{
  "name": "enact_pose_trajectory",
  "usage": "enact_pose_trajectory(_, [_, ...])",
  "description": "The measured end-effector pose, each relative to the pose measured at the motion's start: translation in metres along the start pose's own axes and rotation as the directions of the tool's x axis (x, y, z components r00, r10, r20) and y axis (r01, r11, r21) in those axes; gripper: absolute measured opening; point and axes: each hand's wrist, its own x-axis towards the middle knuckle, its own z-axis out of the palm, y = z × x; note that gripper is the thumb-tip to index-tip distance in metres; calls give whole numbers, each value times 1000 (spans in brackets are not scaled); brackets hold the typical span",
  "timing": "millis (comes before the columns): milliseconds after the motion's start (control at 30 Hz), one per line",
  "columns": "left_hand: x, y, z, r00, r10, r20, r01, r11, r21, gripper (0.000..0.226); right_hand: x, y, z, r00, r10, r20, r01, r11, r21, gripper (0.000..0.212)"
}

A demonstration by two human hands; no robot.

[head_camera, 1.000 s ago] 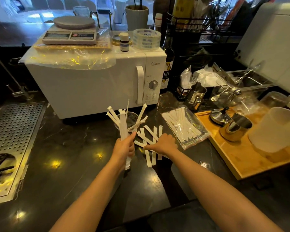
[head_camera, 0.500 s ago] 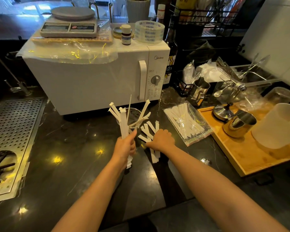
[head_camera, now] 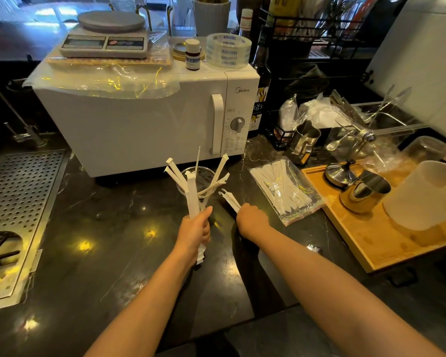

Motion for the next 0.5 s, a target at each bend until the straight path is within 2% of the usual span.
enact_pose_trajectory(133, [-2,0,1,1000,1,7,-1,1000,6,37,0,8,-2,1000,5,-5,-5,1000,27,31])
enact_pose_trajectory(300, [-4,2,1,1000,10,4,-10,1000,0,37,-2,26,-2,997,-57,-43,57,998,13,26])
enact_pose_trajectory(400, [-5,4,2,1000,16,17,-16,1000,-1,37,1,35,-9,994,-36,-107,60,971,231,25])
enact_pose_trajectory(500, [-5,5,5,999,24,25,-23,1000,-12,32,-2,39,-27,975,43,-218,84,838,539,27])
